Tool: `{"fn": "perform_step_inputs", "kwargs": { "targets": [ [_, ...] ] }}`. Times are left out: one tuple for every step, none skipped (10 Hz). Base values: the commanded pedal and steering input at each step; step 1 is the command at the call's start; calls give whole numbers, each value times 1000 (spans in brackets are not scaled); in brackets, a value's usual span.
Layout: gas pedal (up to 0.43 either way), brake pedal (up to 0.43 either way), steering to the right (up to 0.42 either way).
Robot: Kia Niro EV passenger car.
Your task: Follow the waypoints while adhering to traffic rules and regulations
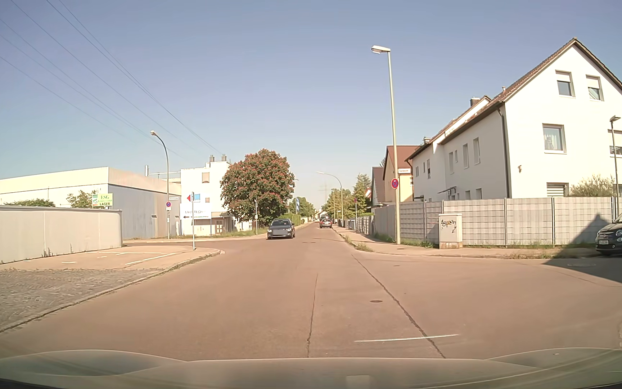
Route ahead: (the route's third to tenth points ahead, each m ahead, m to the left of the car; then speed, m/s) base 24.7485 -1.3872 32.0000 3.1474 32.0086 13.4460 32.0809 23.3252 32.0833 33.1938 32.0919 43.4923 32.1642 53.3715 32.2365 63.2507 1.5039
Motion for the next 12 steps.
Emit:
{"fn": "perform_step_inputs", "kwargs": {
  "targets": [
    [0, 49, 29],
    [0, 0, 34],
    [0, 0, 43],
    [0, 0, 47],
    [0, 0, 47],
    [98, 0, 39],
    [177, 0, 33],
    [209, 0, 31],
    [260, 0, 31],
    [331, 0, 31],
    [331, 0, 31],
    [331, 0, 31]
  ]
}}
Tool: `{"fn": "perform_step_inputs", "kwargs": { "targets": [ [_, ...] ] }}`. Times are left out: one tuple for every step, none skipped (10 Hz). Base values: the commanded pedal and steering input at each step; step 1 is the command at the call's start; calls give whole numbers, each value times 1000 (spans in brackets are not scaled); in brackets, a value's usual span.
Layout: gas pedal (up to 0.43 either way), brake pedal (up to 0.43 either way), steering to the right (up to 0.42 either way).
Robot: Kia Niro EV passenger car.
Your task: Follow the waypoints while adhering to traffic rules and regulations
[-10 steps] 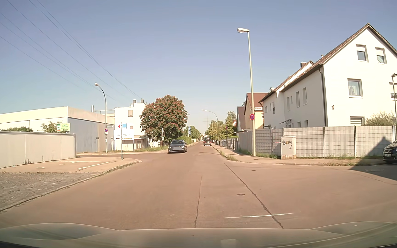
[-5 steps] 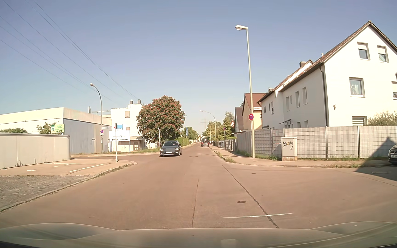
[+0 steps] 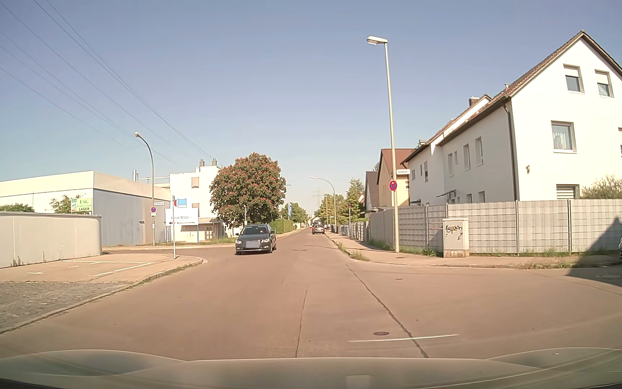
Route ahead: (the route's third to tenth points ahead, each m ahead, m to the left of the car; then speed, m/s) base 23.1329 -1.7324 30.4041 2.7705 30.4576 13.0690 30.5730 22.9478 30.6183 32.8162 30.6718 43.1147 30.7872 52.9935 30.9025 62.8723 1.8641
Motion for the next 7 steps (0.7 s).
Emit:
{"fn": "perform_step_inputs", "kwargs": {
  "targets": [
    [331, 0, 29],
    [319, 0, 25],
    [299, 0, 19],
    [299, 0, 10],
    [299, 0, -2],
    [299, 0, -3],
    [299, 0, -3]
  ]
}}
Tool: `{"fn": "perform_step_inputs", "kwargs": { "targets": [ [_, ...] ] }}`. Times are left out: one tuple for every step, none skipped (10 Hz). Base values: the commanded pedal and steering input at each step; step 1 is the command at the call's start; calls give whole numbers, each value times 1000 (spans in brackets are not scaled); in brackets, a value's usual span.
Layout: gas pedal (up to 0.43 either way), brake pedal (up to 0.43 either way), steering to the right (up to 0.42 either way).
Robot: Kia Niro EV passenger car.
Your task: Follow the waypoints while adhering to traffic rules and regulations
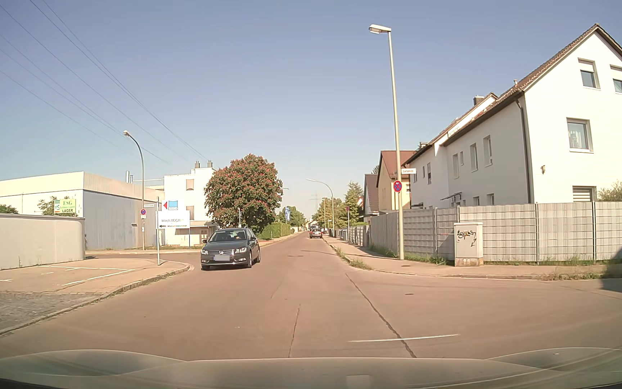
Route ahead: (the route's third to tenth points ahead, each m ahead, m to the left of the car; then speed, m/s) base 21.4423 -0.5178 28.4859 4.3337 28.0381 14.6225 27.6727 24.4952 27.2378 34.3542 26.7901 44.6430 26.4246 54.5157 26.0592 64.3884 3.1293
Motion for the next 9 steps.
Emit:
{"fn": "perform_step_inputs", "kwargs": {
  "targets": [
    [299, 0, -3],
    [287, 0, -3],
    [220, 0, -3],
    [177, 0, -3],
    [150, 0, -3],
    [150, 0, -3],
    [150, 0, -2],
    [150, 0, -1],
    [150, 0, -1]
  ]
}}
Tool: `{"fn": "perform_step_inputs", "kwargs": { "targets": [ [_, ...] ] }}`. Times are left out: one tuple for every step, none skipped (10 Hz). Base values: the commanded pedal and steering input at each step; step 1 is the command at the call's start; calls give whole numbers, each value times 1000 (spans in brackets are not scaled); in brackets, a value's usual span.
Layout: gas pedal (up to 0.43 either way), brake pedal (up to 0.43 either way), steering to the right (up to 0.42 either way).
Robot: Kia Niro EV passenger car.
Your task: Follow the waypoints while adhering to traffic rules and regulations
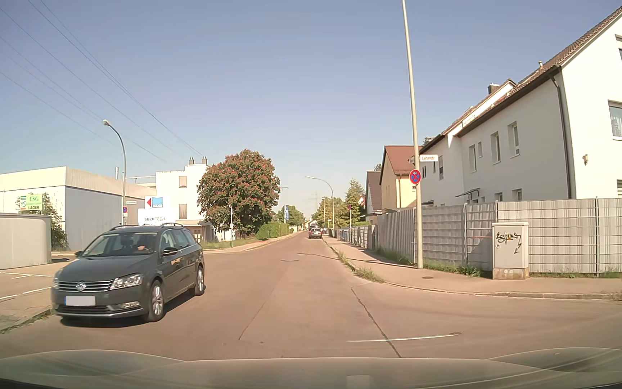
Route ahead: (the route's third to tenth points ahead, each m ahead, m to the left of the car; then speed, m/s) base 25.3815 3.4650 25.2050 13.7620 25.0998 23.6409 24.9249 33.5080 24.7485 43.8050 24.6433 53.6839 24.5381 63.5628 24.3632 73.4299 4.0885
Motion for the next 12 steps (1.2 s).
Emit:
{"fn": "perform_step_inputs", "kwargs": {
  "targets": [
    [150, 0, -1],
    [150, 0, -1],
    [150, 0, -1],
    [150, 0, -1],
    [150, 0, -1],
    [138, 0, -1],
    [0, 0, 0],
    [0, 0, -1],
    [0, 0, -1],
    [0, 0, -1],
    [0, 0, -1],
    [0, 0, -2]
  ]
}}
